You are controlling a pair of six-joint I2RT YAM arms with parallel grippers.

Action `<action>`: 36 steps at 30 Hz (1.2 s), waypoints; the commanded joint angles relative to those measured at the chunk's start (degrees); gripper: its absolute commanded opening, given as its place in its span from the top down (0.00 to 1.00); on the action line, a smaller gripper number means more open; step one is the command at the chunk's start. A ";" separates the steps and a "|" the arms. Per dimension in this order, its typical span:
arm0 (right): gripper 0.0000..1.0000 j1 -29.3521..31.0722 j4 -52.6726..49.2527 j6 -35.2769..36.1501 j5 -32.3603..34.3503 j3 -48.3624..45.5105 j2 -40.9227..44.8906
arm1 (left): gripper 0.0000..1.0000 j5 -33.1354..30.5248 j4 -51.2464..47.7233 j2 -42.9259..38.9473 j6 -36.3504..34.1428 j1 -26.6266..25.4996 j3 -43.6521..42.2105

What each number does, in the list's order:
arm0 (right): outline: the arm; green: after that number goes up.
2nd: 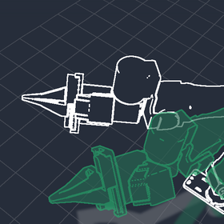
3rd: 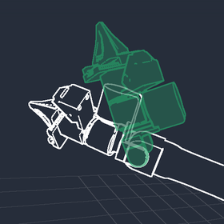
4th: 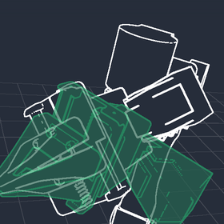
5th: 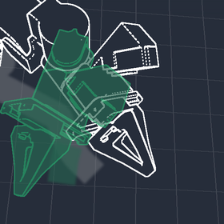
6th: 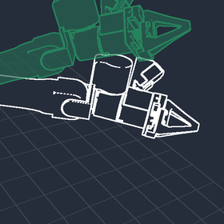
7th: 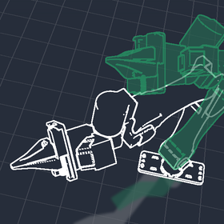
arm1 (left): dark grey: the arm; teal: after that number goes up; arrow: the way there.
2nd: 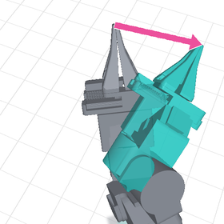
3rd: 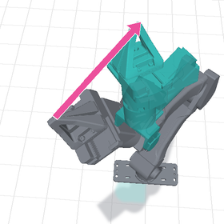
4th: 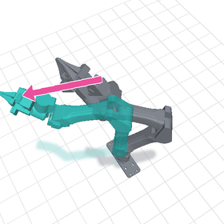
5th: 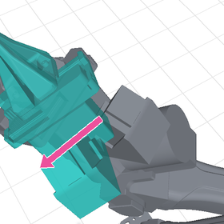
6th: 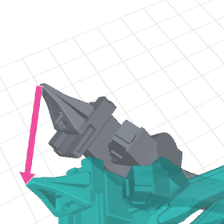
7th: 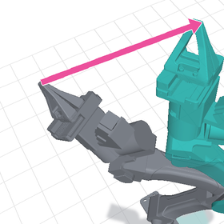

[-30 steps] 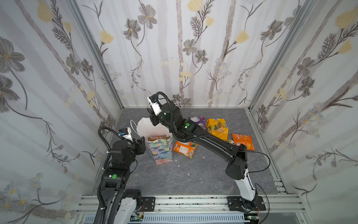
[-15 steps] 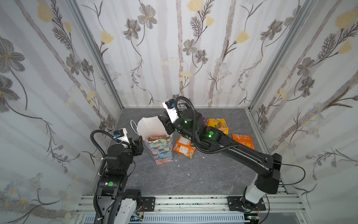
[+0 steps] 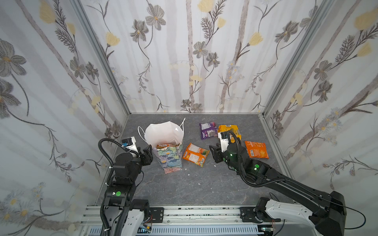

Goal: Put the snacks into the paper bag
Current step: 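Move the right gripper back toward the remaining snack packets, then lower the right gripper onto the corner of the orange rainbow-printed packet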

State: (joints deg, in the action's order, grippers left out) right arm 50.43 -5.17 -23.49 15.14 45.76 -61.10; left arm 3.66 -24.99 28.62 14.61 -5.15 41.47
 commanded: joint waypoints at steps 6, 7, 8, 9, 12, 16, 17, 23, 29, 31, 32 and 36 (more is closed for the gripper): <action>0.52 -6.99 11.31 -10.21 -11.53 -10.76 -1.71 | 0.39 -0.12 1.77 -0.31 0.42 -0.04 -0.20; 0.51 -7.71 11.77 -10.52 -12.47 -11.36 -2.44 | 0.38 -0.12 1.79 -0.32 0.42 -0.03 -0.34; 0.50 -8.31 12.28 -10.91 -13.27 -11.91 -3.47 | 0.38 -0.06 1.79 -0.27 0.44 -0.13 -0.36; 0.49 -8.86 13.13 -11.35 -14.16 -12.42 -4.41 | 0.38 -0.04 1.79 -0.23 0.42 -0.06 -0.37; 0.47 -10.14 15.79 -12.16 -16.92 -13.46 -7.63 | 0.38 0.07 1.79 0.02 0.42 -0.12 -0.35; 0.46 -11.19 19.54 -13.34 -20.69 -14.07 -11.11 | 0.38 -0.03 1.79 -0.15 0.42 -0.22 -0.34; 0.46 -11.24 20.84 -13.60 -21.05 -14.45 -11.59 | 0.38 -0.06 1.79 -0.15 0.43 -0.21 -0.34; 0.42 -12.28 23.36 -13.61 -23.20 -14.16 -16.54 | 0.38 -0.24 1.79 -0.12 0.51 -0.48 -0.34; 0.41 -12.64 26.67 -14.28 -24.57 -14.46 -20.38 | 0.38 -0.66 1.70 -0.14 0.59 -0.75 -0.36; 0.41 -12.69 28.07 -14.29 -25.43 -14.25 -22.07 | 0.38 -0.77 1.70 -0.10 0.68 -0.83 -0.35; 0.41 -12.73 28.50 -14.43 -25.90 -14.12 -22.88 | 0.38 -0.76 1.70 -0.14 0.69 -0.83 -0.34; 0.40 -12.69 31.32 -15.51 -28.12 -13.13 -26.28 | 0.38 -0.91 1.62 -0.14 0.69 -0.97 -0.36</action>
State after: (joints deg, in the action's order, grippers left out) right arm 37.80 21.23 -37.71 -10.68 31.79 -86.06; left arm 3.22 -24.99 28.53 15.03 -6.02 41.15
